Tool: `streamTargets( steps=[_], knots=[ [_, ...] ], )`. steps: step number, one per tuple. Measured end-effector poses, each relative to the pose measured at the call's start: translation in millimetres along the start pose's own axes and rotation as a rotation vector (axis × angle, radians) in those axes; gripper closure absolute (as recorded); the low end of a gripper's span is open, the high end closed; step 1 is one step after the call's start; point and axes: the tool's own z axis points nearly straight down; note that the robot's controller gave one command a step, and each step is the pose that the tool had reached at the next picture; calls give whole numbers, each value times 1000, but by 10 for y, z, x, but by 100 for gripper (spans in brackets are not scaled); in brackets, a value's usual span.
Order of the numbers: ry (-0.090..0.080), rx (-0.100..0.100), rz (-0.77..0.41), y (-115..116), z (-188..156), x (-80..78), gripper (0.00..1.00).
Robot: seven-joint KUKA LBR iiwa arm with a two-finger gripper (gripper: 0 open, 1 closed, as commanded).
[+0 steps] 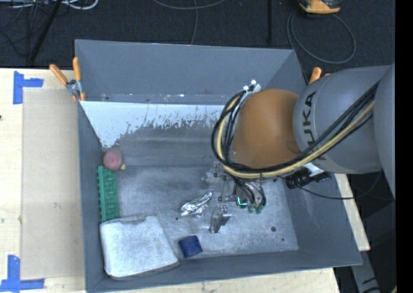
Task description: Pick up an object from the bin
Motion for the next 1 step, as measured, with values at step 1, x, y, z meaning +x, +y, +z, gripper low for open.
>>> streamTargets(
  steps=[1],
  knots=[
    [-11,-1,-26,190,636,-106,0]
  ],
)
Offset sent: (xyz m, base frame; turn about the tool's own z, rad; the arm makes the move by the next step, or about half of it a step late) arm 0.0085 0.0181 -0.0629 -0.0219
